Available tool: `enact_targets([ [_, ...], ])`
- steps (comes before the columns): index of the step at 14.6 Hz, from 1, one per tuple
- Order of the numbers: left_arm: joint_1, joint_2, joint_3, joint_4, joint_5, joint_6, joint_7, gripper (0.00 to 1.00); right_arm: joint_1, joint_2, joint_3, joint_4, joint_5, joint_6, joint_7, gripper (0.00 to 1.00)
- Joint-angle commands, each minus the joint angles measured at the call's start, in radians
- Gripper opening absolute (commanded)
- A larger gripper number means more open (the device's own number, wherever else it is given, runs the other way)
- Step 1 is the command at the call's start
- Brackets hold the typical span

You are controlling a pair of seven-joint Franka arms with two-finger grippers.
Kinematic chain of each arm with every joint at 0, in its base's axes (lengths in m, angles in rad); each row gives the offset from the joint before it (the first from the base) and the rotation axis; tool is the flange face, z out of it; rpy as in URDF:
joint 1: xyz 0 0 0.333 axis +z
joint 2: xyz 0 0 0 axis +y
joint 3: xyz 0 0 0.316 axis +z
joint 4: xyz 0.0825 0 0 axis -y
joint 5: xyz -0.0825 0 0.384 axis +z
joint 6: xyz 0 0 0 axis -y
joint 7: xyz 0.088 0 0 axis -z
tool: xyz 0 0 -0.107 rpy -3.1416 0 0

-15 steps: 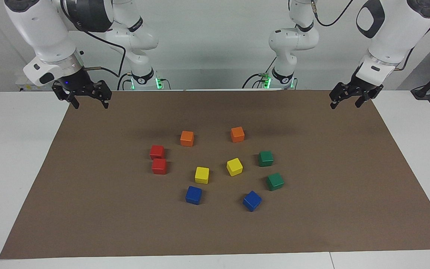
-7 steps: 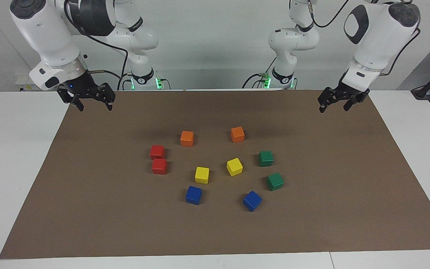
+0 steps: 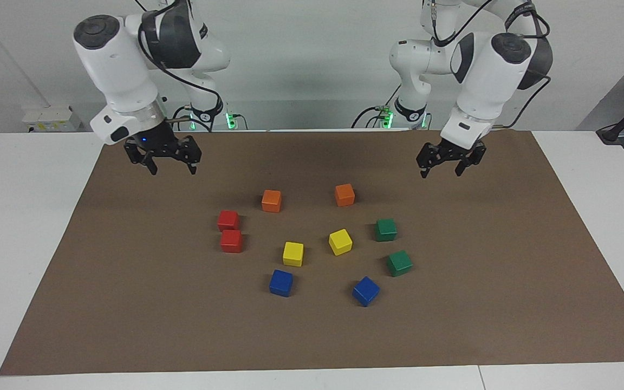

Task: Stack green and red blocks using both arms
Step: 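Grasp the nearer green cube with the left gripper while the right gripper grasps red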

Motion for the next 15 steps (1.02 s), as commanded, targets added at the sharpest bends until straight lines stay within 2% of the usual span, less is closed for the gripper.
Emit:
enact_targets([
  [1,-0.041,0.054,0.016,-0.029,-0.01,0.112,-0.04,1.0,0.006,0.031,-0.002,-0.044,0.01,0.077,0.047,1.0],
  [6,-0.084,0.153,0.019,-0.028,-0.008,0.209,-0.088,1.0,0.036,0.08,-0.002,-0.129,0.01,0.21,0.117,1.0],
  [11,-0.109,0.294,0.021,0.043,0.033,0.244,-0.091,1.0,0.05,0.128,-0.002,-0.156,0.01,0.298,0.156,1.0],
  [15,-0.109,0.298,0.021,0.033,0.041,0.256,-0.091,1.0,0.049,0.149,-0.002,-0.196,0.01,0.37,0.155,0.99],
])
